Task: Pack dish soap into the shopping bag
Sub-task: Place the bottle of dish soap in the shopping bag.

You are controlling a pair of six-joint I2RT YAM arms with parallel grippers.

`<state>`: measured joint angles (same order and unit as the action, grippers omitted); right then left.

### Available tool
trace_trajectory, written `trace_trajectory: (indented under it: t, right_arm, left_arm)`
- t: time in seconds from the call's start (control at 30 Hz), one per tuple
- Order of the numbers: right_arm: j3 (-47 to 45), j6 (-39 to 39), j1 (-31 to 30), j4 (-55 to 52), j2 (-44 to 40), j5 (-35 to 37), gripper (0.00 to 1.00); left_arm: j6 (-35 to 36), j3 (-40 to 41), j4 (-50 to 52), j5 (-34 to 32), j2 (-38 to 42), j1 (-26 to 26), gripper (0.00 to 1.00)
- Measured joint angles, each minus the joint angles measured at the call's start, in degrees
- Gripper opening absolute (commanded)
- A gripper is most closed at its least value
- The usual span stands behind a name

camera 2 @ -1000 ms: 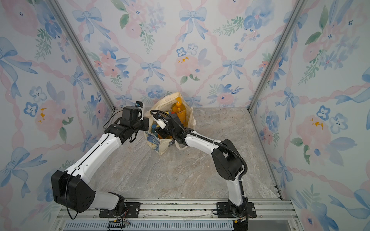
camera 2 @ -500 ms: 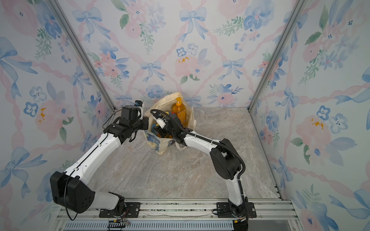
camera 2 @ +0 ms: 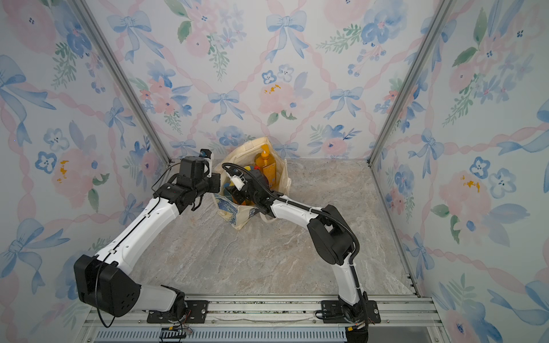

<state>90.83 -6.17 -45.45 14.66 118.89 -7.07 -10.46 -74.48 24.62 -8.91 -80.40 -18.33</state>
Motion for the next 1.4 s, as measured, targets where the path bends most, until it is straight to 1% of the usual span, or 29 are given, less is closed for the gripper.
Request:
trace_trajectory:
  t: [0.23,0.3,0.47,0.57,0.63,0.83,0.93,1.1,1.27,1.33,1.4]
  right_arm:
    - [0.0,0.2,0.0,0.7,0.4,0.0,0.0]
    - [-0.2,0.2,0.0,1.0,0.4,0.0,0.05]
    - [-0.7,0.2,0.0,1.9,0.3,0.0,0.07]
    - [-0.8,0.2,0.0,2.0,0.3,0.0,0.22]
    - [-0.8,0.2,0.2,2.0,0.3,0.0,0.35]
    - [-0.7,0.0,0.4,2.0,0.3,-0.2,0.55]
    - [-0.7,-0.3,0.4,2.2,0.2,-0.3,0.61]
    - [-0.7,-0.4,0.4,2.5,-0.9,-0.4,0.64]
    - [-0.7,-0.5,0.4,3.1,-2.2,-0.2,0.69]
    - [-0.7,-0.5,0.4,3.2,-2.8,-0.2,0.71]
    - [-0.7,-0.4,0.4,3.1,-3.5,-0.1,0.73]
  left_arm:
    - [0.0,0.0,0.0,0.0,0.0,0.0,0.0]
    - [0.0,0.0,0.0,0.0,0.0,0.0,0.0]
    - [0.0,0.0,0.0,0.0,0.0,0.0,0.0]
    - [0.0,0.0,0.0,0.0,0.0,0.0,0.0]
    - [0.0,0.0,0.0,0.0,0.0,0.0,0.0]
    - [-0.2,-0.1,0.0,0.3,0.0,0.0,0.04]
    - [-0.2,-0.1,0.0,0.4,0.0,0.0,0.06]
    - [-0.2,-0.4,0.2,0.5,0.0,0.0,0.07]
    - [-0.3,-1.1,0.3,0.5,-0.4,0.0,0.17]
    - [-0.5,-1.2,0.3,0.5,-0.4,0.0,0.22]
    - [-0.7,-1.3,0.3,0.4,-0.4,0.0,0.24]
